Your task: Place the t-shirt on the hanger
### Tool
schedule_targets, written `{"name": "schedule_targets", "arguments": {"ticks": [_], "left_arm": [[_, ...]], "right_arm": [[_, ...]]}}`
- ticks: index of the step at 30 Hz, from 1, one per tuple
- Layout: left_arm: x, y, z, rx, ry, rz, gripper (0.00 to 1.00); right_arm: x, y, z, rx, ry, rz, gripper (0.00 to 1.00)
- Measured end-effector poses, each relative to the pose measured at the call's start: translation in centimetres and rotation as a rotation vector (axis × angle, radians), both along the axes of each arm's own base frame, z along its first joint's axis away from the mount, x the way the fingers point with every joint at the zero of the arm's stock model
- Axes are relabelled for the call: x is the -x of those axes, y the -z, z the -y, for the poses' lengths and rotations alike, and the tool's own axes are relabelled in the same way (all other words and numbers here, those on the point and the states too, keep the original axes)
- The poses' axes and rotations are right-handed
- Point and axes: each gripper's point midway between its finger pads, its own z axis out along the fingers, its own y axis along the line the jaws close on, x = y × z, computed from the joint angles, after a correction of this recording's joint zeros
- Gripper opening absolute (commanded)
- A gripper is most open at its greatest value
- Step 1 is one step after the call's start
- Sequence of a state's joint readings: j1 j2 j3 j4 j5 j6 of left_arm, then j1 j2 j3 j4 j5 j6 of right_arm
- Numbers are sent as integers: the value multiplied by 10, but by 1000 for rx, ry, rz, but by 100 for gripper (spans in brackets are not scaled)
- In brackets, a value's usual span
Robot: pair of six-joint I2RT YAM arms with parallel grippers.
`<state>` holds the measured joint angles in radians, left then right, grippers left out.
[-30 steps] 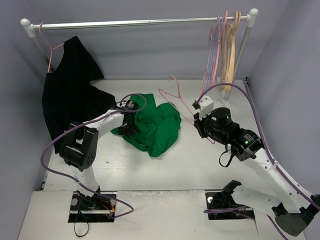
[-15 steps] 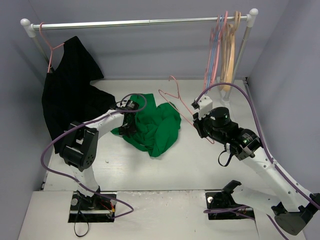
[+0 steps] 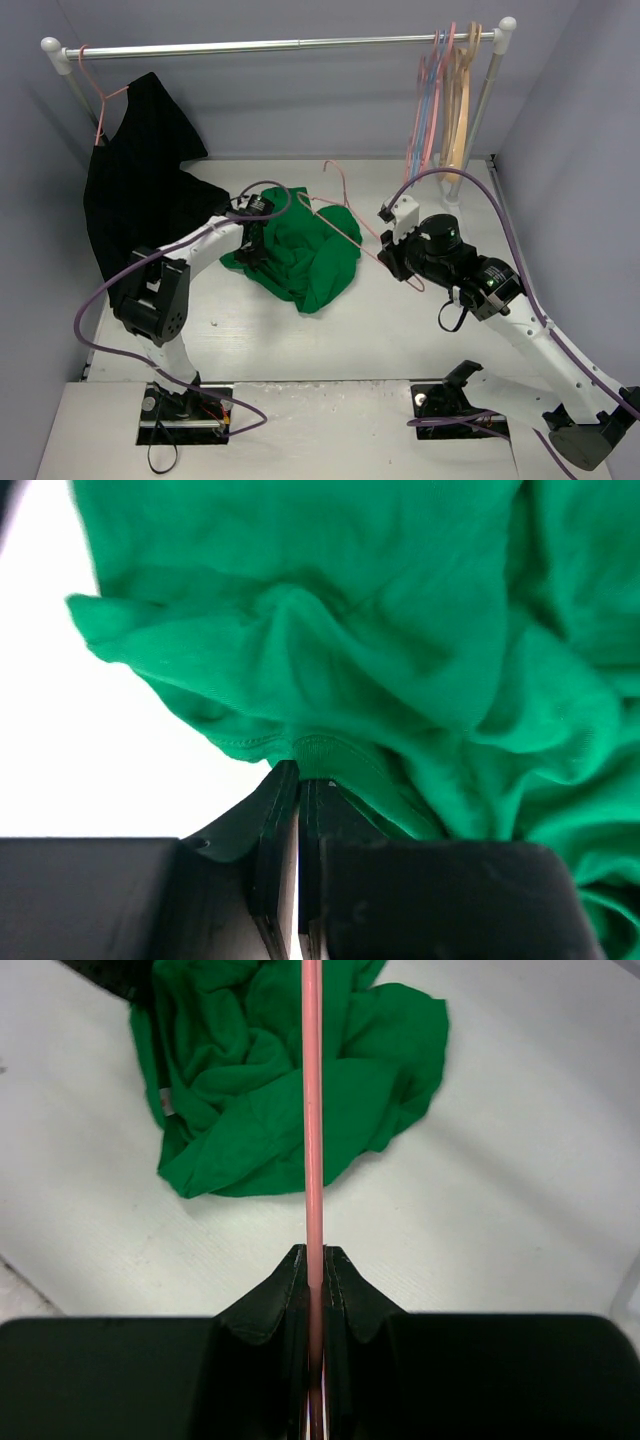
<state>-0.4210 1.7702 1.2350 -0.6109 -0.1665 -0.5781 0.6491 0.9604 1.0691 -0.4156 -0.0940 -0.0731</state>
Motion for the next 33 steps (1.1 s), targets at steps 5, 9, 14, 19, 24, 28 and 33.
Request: {"name": "schedule_targets", "arguments": {"ticks": [5,9,14,19,24,28,33], "left_arm": [[-21,-33,-8,22,5,60,0],[-35,-54,-16,58,-6,92,0],[-37,-64,-21,85,-5,79,0],[-34,-73,-15,113,21,60,0],[-33,-80,-11,132,34,54,0],[-27,-78,-9,142,47,29,0],[-22,-77,-11,131,63,8,0]], "right_arm": [[18,3,-16,-52,-110,-64,0],[32,6,-28,-100,-178,-120,0],[49,23,-39,-145,-241,-215,0],[55,36,-48,-171,-269,-280,0],[53,46,-53,-186,-272,-300,0],[50,48,-56,-191,-270,-296,0],[45,45,-58,-199,-268,-272,0]]}}
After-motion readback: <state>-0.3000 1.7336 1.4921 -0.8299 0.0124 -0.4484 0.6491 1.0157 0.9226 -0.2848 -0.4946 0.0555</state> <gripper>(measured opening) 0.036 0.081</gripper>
